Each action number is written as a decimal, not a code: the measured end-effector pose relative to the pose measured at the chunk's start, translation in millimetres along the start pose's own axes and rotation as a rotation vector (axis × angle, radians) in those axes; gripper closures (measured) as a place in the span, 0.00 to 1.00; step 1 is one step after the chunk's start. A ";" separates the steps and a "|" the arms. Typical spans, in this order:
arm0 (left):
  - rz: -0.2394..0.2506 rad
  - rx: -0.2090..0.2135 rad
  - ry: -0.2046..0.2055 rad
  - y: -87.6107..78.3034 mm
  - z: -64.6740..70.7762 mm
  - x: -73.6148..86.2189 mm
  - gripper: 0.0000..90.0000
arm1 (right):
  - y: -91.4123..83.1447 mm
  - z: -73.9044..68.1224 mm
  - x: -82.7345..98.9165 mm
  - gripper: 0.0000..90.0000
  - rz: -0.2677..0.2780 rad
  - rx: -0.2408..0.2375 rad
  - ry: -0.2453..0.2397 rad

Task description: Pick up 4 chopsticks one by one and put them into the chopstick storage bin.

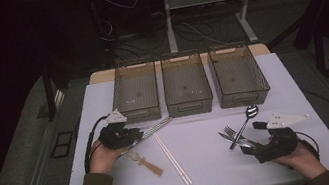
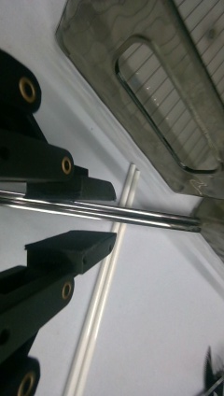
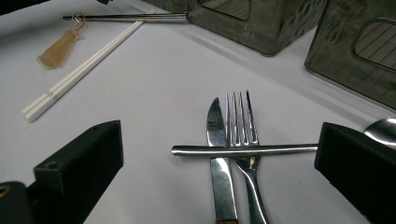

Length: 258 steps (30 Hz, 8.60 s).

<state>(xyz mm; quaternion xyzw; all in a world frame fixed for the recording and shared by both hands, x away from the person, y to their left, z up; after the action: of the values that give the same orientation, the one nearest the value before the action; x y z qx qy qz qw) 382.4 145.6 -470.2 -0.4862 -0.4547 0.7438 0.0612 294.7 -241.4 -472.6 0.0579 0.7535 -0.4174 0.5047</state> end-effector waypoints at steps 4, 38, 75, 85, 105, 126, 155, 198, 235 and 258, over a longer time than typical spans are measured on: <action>-0.025 -0.010 0.020 5.7 -2.9 3.1 0.86 | 0.1 -0.3 0.1 0.02 -0.001 0.000 -0.001; -0.038 0.022 -0.004 19.6 -8.4 8.1 0.92 | 0.2 -0.1 0.1 0.02 -0.002 0.000 -0.002; -0.019 0.052 0.145 25.8 -7.2 12.7 0.94 | 0.5 -0.7 -0.1 0.02 -0.001 -0.001 -0.002; -0.016 0.057 0.161 26.1 -7.2 11.7 0.95 | 0.1 -0.8 -0.2 0.02 -0.001 -0.002 -0.002; -0.031 0.064 0.138 17.1 -6.0 7.1 0.95 | 1.0 0.8 0.8 0.02 -0.004 0.004 -0.006; 0.002 0.094 0.099 -4.4 10.1 -9.1 0.95 | 5.0 12.0 3.8 0.02 -0.016 0.016 -0.003; 0.092 0.077 0.008 -23.3 18.5 -44.0 0.95 | 1.6 8.3 1.6 0.02 -0.001 0.010 0.002; 0.097 -0.049 -0.070 -3.3 -49.7 -125.3 0.94 | -1.5 6.5 1.0 0.02 0.023 0.011 0.014; 0.065 -0.252 -0.222 35.3 -124.4 -122.7 0.77 | -2.6 3.8 0.3 0.02 0.039 -0.003 0.028; 0.126 -0.150 -0.089 7.1 -75.7 -122.3 0.42 | -2.1 2.4 0.5 0.02 0.039 -0.009 0.029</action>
<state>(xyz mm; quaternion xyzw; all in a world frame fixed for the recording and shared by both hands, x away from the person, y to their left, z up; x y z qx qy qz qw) 507.4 123.0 -402.4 -0.4836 -0.4797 0.7309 -0.0424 295.1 -244.5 -472.2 0.0763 0.7615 -0.4030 0.5019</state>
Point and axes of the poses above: each handheld gripper's, and its own axes: y roughly forward along the jaws, x roughly out of its underside, z roughly to its right, the point moved 7 cm from there along y, roughly forward along the jaws, and after that the axes turned 3 degrees about -z, right-handed, at the moved point
